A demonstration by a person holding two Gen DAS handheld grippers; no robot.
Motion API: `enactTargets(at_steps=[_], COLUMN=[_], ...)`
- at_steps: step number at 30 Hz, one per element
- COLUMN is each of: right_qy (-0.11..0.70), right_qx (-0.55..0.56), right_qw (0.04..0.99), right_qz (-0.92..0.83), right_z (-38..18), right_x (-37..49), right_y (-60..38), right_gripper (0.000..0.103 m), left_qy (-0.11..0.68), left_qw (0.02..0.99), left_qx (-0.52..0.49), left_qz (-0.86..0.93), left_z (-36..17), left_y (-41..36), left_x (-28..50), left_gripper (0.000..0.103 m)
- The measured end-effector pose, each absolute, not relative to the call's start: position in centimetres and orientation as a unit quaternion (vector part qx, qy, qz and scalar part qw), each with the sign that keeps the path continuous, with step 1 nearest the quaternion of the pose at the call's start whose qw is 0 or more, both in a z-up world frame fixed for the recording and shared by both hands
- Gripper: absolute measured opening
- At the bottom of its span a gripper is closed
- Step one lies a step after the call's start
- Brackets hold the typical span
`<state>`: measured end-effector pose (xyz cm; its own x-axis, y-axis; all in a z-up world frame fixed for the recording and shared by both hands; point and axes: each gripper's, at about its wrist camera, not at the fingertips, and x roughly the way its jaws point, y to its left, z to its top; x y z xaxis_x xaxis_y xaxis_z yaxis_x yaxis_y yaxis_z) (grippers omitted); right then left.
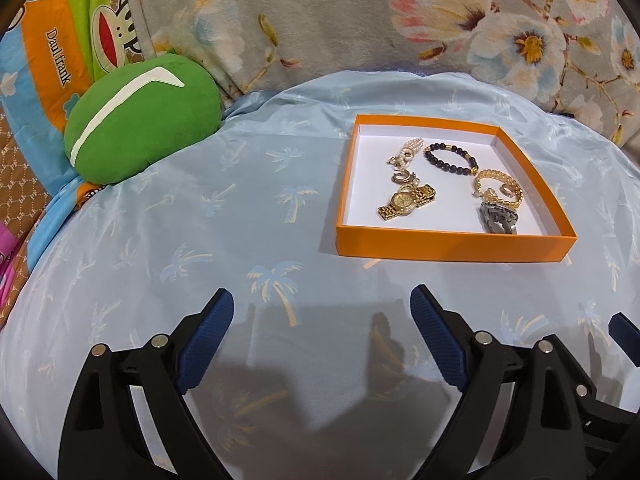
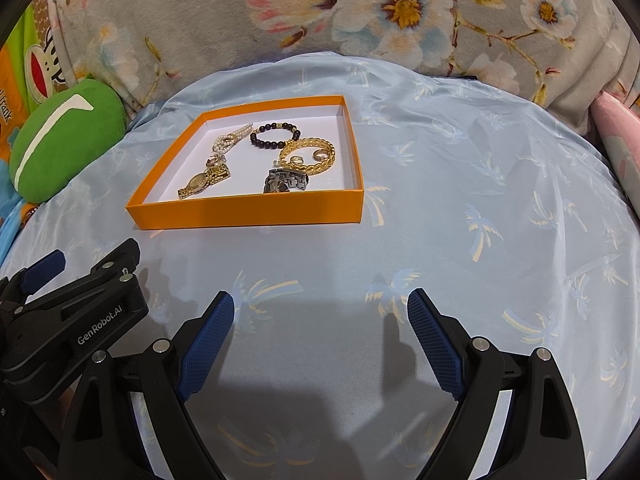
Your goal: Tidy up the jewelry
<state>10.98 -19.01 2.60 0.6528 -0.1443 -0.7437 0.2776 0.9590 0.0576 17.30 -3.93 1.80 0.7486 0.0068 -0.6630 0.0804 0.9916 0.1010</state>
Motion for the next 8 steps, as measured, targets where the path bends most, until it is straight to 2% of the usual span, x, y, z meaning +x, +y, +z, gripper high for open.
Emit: enactTargets(at_steps=[8], right_qy=[0.399], right_qx=[0.087], right_qw=[0.905], right_qz=[-0.121], right_z=[2.6], right_x=[11.01], right_y=[-19.16], right_gripper=[0.086], left_qy=[0.353], left_qw=[0.933], left_qx=[0.069], left_qz=[-0.021], left_z=[1.88], left_y=[-4.19], left_x=[17.31], left_gripper=[0.087])
